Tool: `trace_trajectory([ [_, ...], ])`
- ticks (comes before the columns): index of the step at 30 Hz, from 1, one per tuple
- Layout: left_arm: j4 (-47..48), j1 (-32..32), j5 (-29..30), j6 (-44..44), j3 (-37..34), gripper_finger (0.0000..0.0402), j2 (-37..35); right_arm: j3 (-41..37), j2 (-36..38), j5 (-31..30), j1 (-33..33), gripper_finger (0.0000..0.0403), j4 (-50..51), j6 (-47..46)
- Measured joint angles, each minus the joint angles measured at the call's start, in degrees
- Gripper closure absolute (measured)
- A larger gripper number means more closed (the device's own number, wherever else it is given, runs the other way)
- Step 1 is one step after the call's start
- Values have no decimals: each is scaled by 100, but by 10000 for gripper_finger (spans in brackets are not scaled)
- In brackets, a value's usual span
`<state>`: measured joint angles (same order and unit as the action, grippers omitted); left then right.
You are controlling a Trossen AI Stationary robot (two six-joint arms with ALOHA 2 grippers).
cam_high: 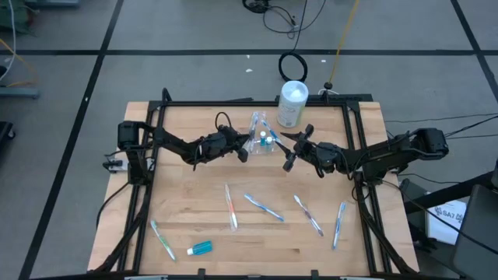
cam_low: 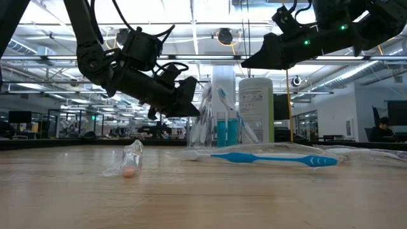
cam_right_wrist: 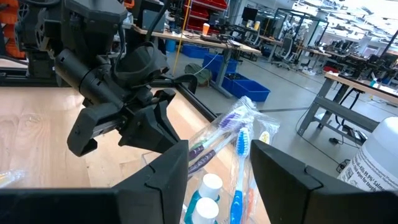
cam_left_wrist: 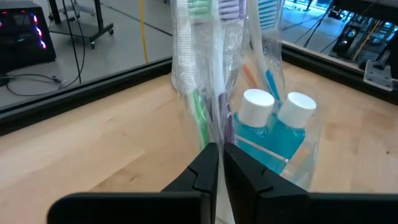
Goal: Pick & Place toothbrushing station
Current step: Put the left violet toothbrush into the transparent organizer
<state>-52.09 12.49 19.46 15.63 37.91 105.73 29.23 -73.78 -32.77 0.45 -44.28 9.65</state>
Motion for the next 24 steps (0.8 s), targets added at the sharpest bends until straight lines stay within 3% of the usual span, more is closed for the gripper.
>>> trace_trajectory([
  [18,-86,-26,-19,-1,0,370,0,1,0,0,0,238,231,-3],
  [24,-88,-31,-271,-23,-2,370,0,0,0,0,-2,238,304,-79],
])
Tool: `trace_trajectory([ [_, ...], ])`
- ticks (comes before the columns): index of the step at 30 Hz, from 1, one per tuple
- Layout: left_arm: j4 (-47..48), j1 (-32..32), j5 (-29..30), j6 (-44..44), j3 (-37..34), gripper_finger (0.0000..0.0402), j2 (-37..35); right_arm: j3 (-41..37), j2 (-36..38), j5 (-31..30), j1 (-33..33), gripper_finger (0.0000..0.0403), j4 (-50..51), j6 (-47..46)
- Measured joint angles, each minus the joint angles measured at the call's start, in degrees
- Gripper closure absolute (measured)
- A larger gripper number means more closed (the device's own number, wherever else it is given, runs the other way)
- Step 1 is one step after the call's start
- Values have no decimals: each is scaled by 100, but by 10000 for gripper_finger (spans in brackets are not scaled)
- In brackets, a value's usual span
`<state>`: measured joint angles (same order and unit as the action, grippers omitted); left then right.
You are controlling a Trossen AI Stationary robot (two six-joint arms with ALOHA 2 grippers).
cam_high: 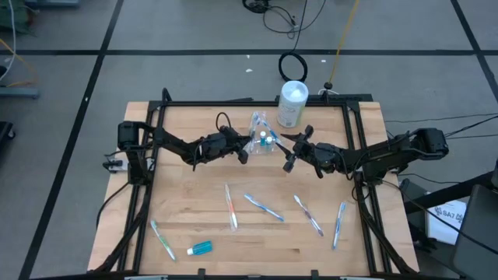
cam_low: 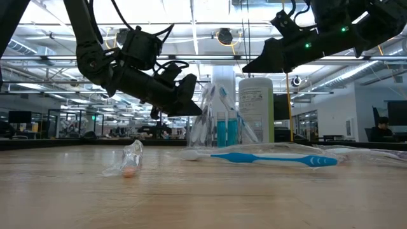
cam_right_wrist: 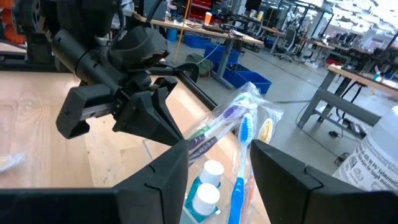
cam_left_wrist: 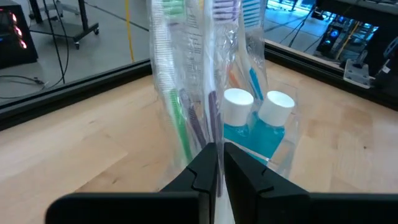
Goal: Pick & Place toothbrushing station
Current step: Put the left violet toothbrush into the transparent organizer, then put the violet toothbrush into the transparent organizer
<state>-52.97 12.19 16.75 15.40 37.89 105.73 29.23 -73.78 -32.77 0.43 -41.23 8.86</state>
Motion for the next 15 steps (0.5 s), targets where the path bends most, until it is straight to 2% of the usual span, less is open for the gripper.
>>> trace_trajectory([
  [5,36,0,0,9,0,355,0,0,0,0,11,238,-3,-218],
  [15,69,-1,-12,352,-5,245,-77,1,0,0,11,238,50,-220],
])
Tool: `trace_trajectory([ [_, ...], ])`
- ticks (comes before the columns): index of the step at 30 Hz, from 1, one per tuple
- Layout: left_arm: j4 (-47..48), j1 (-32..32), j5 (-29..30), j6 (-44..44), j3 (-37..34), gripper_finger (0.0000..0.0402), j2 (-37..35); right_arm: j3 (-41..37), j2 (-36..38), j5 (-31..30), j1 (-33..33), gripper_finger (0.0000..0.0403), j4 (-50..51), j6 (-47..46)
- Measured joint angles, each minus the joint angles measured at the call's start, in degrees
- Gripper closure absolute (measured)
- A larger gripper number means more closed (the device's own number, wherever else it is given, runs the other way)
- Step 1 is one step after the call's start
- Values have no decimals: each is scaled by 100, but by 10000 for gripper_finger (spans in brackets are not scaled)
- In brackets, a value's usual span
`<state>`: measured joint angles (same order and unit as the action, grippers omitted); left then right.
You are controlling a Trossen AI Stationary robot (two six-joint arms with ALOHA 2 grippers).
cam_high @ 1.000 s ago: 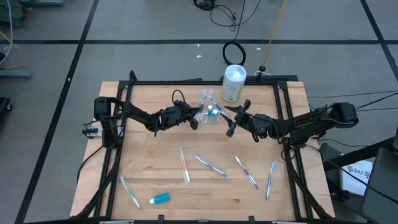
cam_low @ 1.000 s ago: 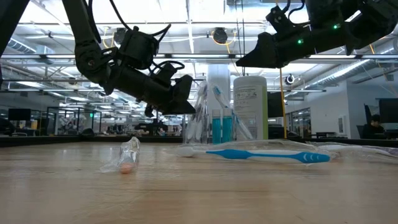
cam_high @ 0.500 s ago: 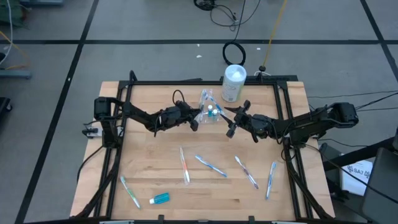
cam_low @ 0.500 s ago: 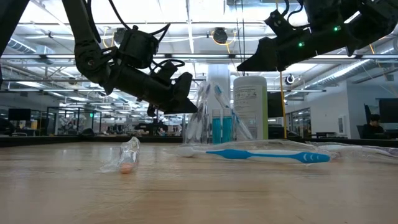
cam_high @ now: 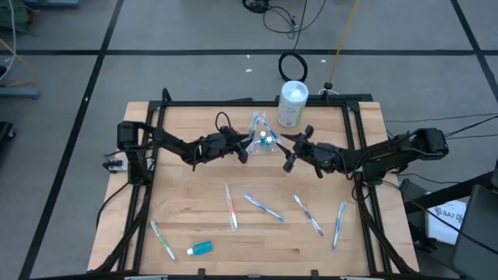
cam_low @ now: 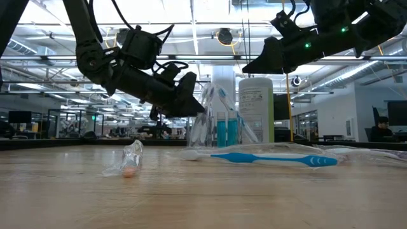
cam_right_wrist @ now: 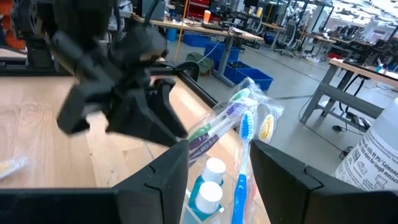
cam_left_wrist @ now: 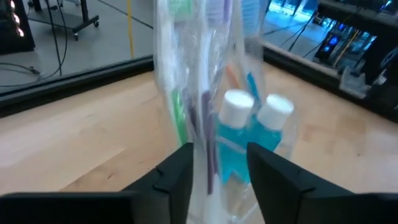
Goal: Pick & Place toothbrushing station
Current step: Put the violet toothbrush into the transparent organizer
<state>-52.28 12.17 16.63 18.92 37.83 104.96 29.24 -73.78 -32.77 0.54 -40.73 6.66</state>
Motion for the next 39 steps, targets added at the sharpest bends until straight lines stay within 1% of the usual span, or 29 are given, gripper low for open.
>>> trace_trajectory([
  [2,46,-5,-64,124,-1,232,-127,1,0,2,0,238,82,-1],
  [4,294,-6,-167,198,-1,225,-339,0,0,1,0,238,106,-2],
  [9,1271,-83,-217,221,-1,227,-1119,1,0,38,-69,238,117,-4],
  [10,1482,-115,-216,184,-1,229,-1280,1,0,175,-81,238,126,-4],
  [12,1945,-173,-220,73,-1,234,-1629,1,0,691,-97,238,151,-55],
  [15,2540,-258,-222,-175,1,239,-2124,1,0,1466,-105,238,153,-467],
  [17,2688,-287,-221,-333,1,240,-2392,23,0,1663,-154,238,205,-729],
  [19,2713,-294,-197,-427,1,240,-2611,181,0,1743,-357,238,570,-793],
  [21,2709,-292,-172,-431,1,240,-2787,501,-3,1700,-654,238,1151,-819],
  [24,2753,-292,-204,-536,3,240,-2884,1074,-121,1205,-1119,238,1997,-1063],
  [26,2777,-293,-297,-580,3,241,-2898,1294,-172,979,-1413,239,2481,-1441],
  [28,2865,-294,-318,-579,3,240,-2903,1458,-287,983,-1674,239,2655,-1905],
  [33,3239,-292,-314,-577,3,241,-2898,1468,-433,887,-2340,239,3341,-2767],
  [36,3442,-292,-312,-575,3,241,-2896,1465,-428,857,-2619,239,3979,-3639],
  [39,3583,-292,-314,-575,3,240,-2898,1463,-422,893,-2820,239,4861,-4614],
])
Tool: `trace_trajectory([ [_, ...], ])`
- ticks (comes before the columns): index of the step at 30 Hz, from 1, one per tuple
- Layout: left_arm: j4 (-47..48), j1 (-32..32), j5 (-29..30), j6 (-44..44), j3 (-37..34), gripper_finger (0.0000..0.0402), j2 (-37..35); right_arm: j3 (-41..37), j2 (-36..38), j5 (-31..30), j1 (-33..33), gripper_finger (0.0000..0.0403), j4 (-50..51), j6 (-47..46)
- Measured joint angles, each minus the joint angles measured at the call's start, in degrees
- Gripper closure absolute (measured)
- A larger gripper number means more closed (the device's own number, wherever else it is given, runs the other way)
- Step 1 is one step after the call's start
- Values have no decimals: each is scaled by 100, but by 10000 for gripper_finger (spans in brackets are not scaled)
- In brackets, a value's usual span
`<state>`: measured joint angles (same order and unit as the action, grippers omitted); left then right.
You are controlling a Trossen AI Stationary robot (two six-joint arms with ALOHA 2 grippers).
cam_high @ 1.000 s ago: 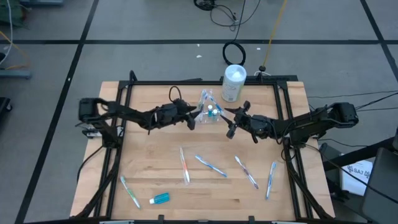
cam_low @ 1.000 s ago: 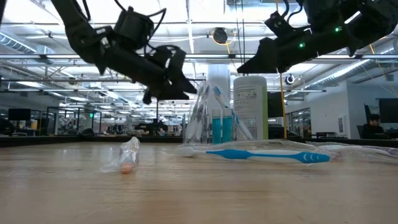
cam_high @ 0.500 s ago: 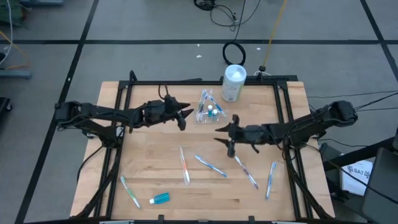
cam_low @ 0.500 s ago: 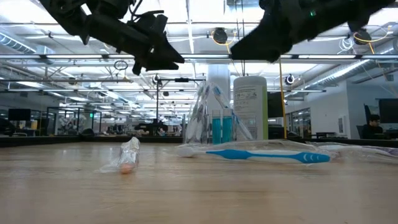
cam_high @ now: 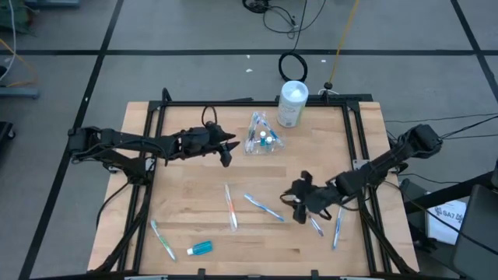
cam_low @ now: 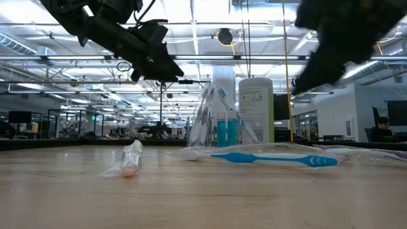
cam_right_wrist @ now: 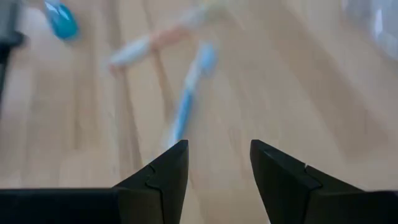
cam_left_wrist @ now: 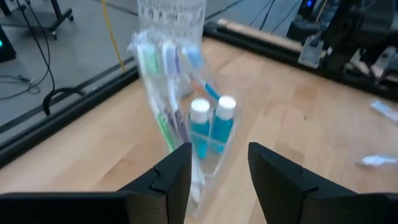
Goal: Pick & Place toothbrushing station
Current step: Put the violet toothbrush into the transparent organizer
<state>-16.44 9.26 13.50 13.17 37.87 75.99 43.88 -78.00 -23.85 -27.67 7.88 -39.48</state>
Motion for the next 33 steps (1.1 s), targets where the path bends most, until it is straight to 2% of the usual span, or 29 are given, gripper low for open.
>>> trace_trajectory([
  [4,197,2,-2,2,0,240,2,0,-98,455,-203,239,956,-1427],
  [6,292,2,-4,2,0,240,2,-8,-173,950,-351,239,1190,-1547],
  [8,419,2,-4,4,0,240,2,-7,-189,1166,-483,239,1197,-1522],
  [14,547,2,-9,9,0,240,2,-23,-199,769,-583,239,1593,-2038],
  [19,566,2,-15,22,0,240,2,-329,-203,580,-572,239,1418,-2124],
  [25,570,2,-17,98,0,240,2,-839,-201,581,-572,239,820,-2390],
  [29,570,2,-15,98,0,240,2,-1187,-196,573,-568,239,137,-2279],
  [33,570,0,-15,98,0,240,2,-1415,-177,525,-570,240,-100,-2219],
])
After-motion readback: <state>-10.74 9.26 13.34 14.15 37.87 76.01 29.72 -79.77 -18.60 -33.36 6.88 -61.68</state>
